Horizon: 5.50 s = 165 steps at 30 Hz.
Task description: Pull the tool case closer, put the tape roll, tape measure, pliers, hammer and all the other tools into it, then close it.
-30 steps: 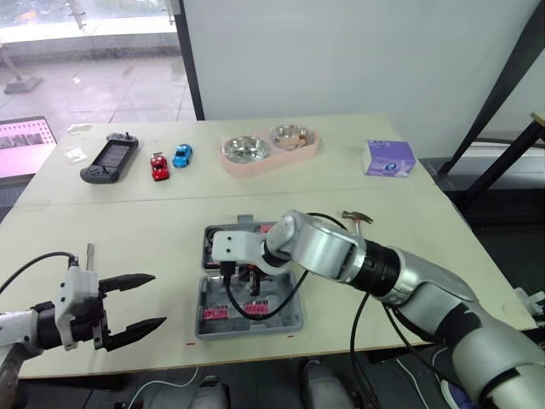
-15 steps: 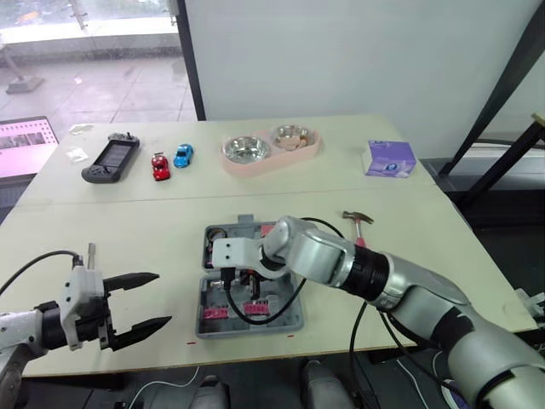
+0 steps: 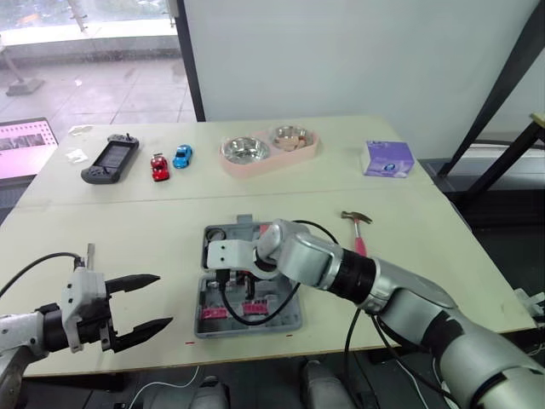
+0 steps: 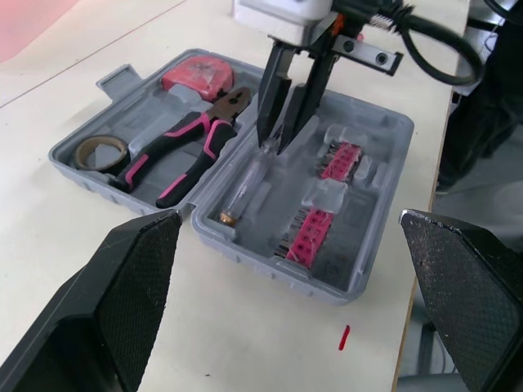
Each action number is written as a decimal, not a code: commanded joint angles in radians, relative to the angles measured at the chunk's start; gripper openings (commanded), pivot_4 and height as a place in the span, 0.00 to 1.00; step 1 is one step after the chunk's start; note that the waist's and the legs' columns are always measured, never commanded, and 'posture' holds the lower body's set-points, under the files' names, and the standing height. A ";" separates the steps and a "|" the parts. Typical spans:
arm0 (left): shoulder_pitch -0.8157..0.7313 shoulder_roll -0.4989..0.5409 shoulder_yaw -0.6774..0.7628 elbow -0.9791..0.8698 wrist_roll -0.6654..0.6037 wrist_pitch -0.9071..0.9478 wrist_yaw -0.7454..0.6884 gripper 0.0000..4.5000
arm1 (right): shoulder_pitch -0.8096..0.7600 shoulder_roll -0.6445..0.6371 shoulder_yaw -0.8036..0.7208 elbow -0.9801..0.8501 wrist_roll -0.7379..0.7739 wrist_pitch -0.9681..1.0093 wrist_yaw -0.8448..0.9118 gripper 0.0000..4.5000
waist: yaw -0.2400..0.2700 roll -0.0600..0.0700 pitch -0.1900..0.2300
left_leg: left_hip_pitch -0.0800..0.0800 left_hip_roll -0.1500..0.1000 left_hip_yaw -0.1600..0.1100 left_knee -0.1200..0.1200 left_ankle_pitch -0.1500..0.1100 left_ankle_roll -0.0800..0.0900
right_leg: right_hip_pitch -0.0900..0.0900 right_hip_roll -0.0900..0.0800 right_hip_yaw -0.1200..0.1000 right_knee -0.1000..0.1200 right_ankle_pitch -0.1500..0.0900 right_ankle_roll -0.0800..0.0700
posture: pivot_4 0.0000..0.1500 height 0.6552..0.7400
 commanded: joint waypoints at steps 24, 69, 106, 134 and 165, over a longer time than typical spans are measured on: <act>0.010 -0.009 0.026 -0.054 -0.030 0.034 0.021 1.00 | 0.014 0.038 -0.050 -0.016 -0.057 -0.022 0.030 0.02 | 0.000 0.000 0.000 | 0.000 0.000 -0.001 0.000 0.000 0.000 | 0.000 0.000 0.000 0.000 0.000 0.000 | 1.00 0.98; 0.002 0.000 0.030 -0.058 -0.039 0.052 0.036 1.00 | 0.053 0.092 -0.119 0.027 -0.084 -0.061 0.037 0.97 | -0.025 0.000 0.000 | 0.000 0.000 -0.002 0.000 0.000 0.000 | 0.000 0.001 0.000 0.001 0.000 0.000 | 1.00 0.98; -0.012 0.005 0.035 -0.075 -0.036 0.088 0.042 1.00 | 0.309 0.108 -0.178 0.122 -0.129 -0.157 -0.082 0.01 | -0.025 -0.002 -0.001 | 0.006 0.000 -0.002 0.000 0.000 0.000 | 0.006 0.001 0.000 0.001 -0.001 0.001 | 1.00 0.98; 0.017 0.010 0.224 0.200 -0.015 0.014 0.032 1.00 | 0.534 -0.230 -0.786 -0.354 0.168 -0.439 0.059 0.01 | -0.022 -0.006 -0.003 | 0.012 0.000 -0.002 -0.002 0.000 -0.001 | 0.013 0.001 0.000 -0.004 -0.004 0.004 | 1.00 0.98; 0.108 0.013 0.354 0.696 0.048 -0.270 0.010 1.00 | 1.247 -0.578 -1.392 -0.088 0.397 -0.772 0.155 0.99 | -0.026 -0.009 -0.001 | 0.014 0.000 0.007 -0.004 -0.007 -0.008 | 0.013 -0.004 0.000 -0.033 0.000 -0.002 | 1.00 0.98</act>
